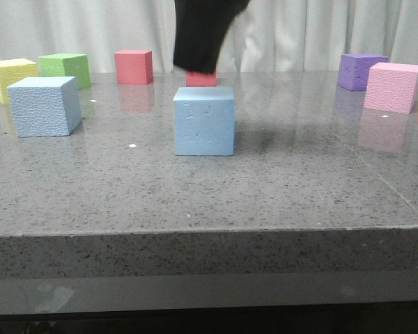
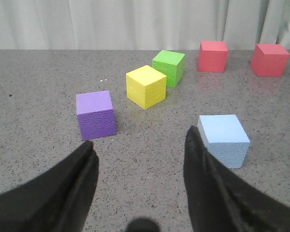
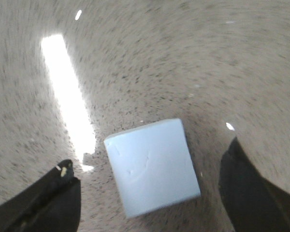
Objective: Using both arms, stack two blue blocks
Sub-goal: 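Set the blue cube down, open the right gripper and lift away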
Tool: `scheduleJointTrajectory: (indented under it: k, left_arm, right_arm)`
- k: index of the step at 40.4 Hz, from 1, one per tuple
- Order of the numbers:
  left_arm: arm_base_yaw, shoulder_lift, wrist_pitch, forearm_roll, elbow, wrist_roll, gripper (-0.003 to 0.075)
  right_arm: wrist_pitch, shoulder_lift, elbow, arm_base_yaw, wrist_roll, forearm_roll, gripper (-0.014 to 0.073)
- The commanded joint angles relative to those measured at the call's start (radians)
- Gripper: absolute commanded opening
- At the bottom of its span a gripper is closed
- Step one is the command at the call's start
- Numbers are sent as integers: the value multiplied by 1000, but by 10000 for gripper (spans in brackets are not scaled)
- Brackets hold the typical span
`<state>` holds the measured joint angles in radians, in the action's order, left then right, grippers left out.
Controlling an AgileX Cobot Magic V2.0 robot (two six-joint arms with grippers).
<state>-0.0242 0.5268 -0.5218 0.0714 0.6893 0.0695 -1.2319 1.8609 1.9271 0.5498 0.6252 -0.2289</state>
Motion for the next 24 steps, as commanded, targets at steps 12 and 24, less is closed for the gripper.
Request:
scheduleJointTrajectory:
  k: [12,24]
  left_arm:
    - [0,9,75,5,32,5,384]
    - [0,9,75,5,32,5,384]
  right_arm:
    - [54,-364,-210,-5,-390,81,594]
    - [236,-660,-593,-42,-428,79,594]
